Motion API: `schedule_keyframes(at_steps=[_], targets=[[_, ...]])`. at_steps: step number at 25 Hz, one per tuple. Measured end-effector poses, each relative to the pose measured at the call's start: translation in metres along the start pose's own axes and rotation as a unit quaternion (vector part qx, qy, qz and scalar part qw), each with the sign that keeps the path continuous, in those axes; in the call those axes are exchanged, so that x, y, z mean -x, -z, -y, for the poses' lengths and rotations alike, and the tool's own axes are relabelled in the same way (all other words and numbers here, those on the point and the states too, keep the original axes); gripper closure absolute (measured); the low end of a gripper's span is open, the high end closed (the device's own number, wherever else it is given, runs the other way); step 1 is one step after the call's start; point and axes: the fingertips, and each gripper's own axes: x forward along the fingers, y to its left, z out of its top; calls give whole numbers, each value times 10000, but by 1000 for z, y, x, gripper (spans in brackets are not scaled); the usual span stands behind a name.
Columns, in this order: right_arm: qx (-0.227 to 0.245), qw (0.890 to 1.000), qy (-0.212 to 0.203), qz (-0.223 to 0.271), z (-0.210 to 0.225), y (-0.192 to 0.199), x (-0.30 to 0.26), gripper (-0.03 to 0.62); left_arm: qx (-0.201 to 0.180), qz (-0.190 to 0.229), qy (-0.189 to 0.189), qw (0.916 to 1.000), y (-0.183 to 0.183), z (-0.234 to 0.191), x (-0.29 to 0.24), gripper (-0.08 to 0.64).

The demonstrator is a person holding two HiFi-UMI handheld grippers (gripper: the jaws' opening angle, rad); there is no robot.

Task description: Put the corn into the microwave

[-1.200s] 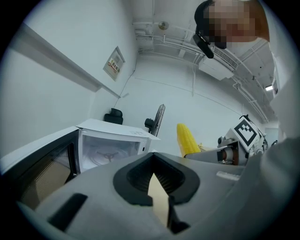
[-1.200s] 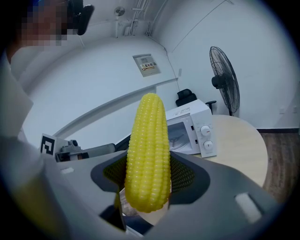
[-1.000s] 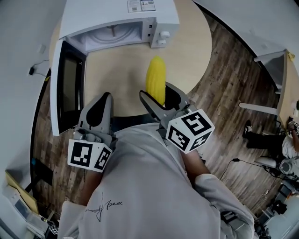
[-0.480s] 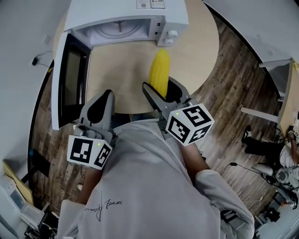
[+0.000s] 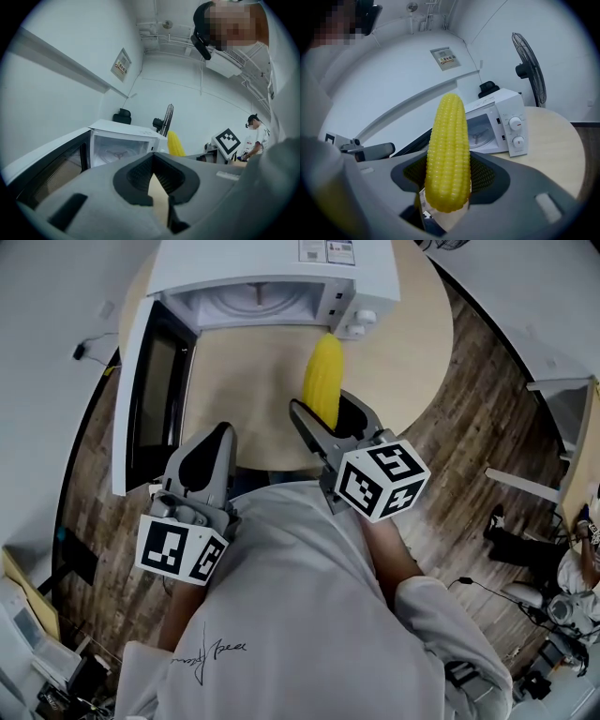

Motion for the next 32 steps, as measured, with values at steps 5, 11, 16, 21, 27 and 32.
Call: schedule_keyframes(at_steps=[5,11,16,21,27,32], targets=[[30,9999,-58,-96,-4,4,-14,333,27,-142,-87,9999,11,-8,7,568],[61,9997,-114,-203,-7,9,-23,333,85,-170,-248,9995,14,-18,11,568],[83,9995,-113,-271,-4,11,-31,333,88,-187,-238,9995,14,-17,13,568],[124,9993,-117,-336,0,14,-44,333,93,-245,-291,9992,18,-20,13,568],[122,9986,-152,-485,3,22,-60,333,90,-272,-335,9990,20,-24,13,568],[129,9977,-177,-636,4,29,-72,333,86,-293,-403,9987,19,-29,13,568]])
